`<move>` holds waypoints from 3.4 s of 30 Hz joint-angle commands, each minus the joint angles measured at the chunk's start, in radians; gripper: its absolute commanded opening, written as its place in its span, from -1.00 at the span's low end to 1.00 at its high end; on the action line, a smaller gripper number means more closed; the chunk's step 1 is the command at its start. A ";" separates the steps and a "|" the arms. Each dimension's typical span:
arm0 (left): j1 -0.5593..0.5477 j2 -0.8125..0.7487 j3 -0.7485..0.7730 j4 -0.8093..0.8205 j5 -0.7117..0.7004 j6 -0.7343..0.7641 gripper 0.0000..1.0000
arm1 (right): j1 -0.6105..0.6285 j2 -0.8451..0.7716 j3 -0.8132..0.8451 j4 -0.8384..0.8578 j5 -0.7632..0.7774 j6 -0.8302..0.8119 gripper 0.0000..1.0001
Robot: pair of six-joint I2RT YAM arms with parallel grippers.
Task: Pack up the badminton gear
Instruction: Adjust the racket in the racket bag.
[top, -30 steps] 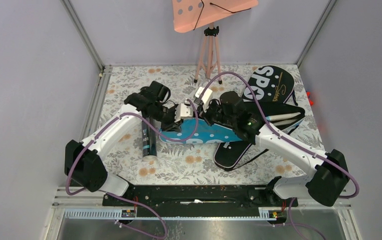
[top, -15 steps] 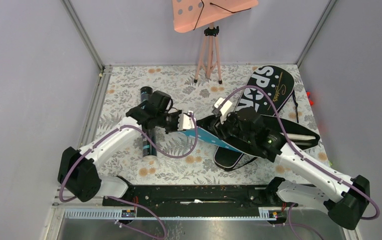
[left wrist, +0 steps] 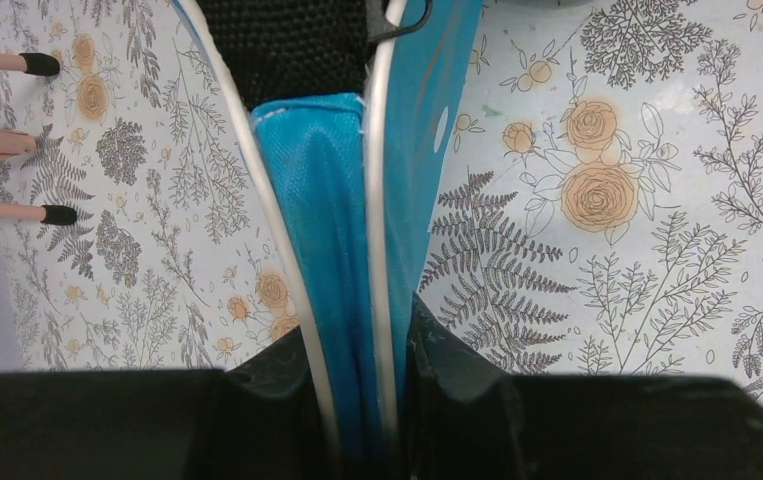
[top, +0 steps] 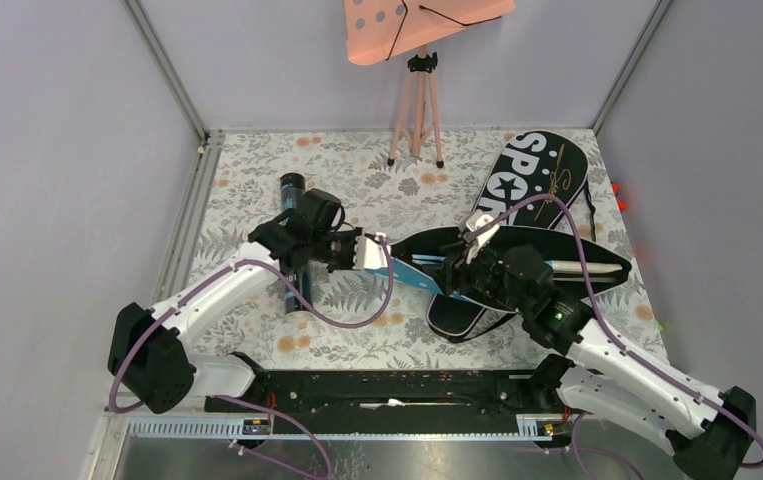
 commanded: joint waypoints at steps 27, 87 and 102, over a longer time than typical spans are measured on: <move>-0.020 0.080 0.063 -0.180 -0.105 -0.034 -1.00 | 0.116 0.735 -0.017 0.322 -0.094 0.106 -0.05; -0.021 0.162 0.196 -0.426 0.033 0.013 -1.00 | 0.113 0.258 -0.030 0.400 0.099 -0.100 -0.08; -0.014 0.174 0.214 -0.434 -0.031 0.095 -1.00 | 0.099 0.501 0.210 0.332 -0.041 -0.260 -0.06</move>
